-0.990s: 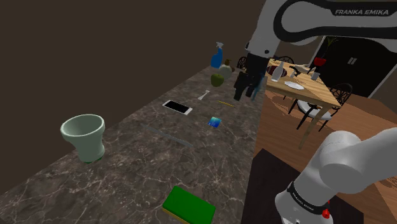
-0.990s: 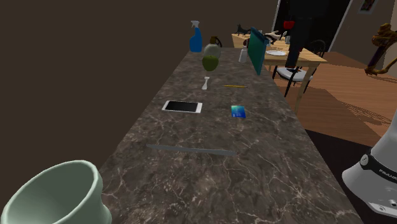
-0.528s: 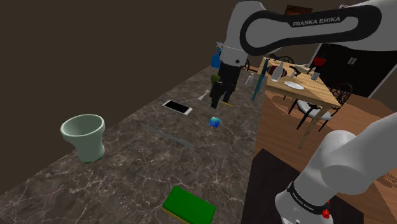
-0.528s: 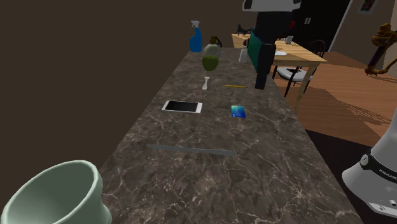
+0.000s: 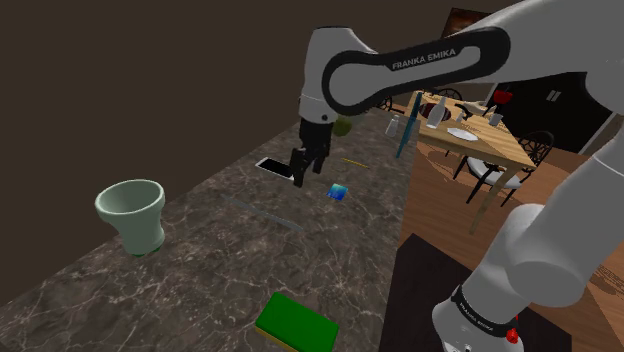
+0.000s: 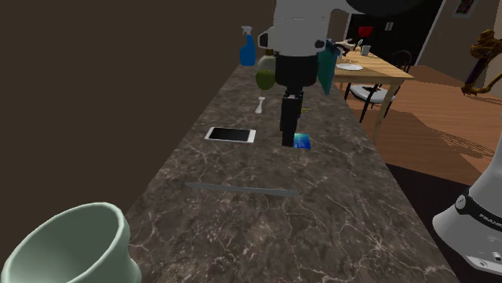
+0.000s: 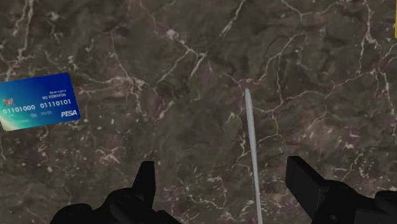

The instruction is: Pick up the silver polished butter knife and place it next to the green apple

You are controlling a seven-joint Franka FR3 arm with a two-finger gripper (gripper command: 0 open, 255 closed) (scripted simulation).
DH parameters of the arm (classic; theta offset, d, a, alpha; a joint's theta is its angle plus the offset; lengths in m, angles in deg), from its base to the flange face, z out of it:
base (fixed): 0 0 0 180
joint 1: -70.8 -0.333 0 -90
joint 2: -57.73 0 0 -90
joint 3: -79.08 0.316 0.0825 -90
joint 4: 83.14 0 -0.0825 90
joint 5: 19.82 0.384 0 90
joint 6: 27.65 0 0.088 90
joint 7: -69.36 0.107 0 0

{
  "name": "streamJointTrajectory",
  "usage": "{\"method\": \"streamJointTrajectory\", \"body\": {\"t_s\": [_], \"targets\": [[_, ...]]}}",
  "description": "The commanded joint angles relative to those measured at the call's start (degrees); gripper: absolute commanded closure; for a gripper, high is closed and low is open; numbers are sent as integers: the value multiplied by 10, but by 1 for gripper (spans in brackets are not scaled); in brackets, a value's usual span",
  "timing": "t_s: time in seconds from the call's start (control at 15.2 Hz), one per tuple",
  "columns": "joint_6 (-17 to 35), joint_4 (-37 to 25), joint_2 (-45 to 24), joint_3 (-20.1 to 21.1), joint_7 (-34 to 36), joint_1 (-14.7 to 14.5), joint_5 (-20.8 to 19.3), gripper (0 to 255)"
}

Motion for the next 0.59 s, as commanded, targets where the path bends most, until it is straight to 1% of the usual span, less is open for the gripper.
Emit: {"method": "streamJointTrajectory", "body": {"t_s": [0.0,0.46,0.53], "targets": [[14,-24,-41,11,7,-8,-13,0],[37,-129,-186,37,33,-42,-73,0],[44,-125,-188,37,34,-43,-74,0]]}}
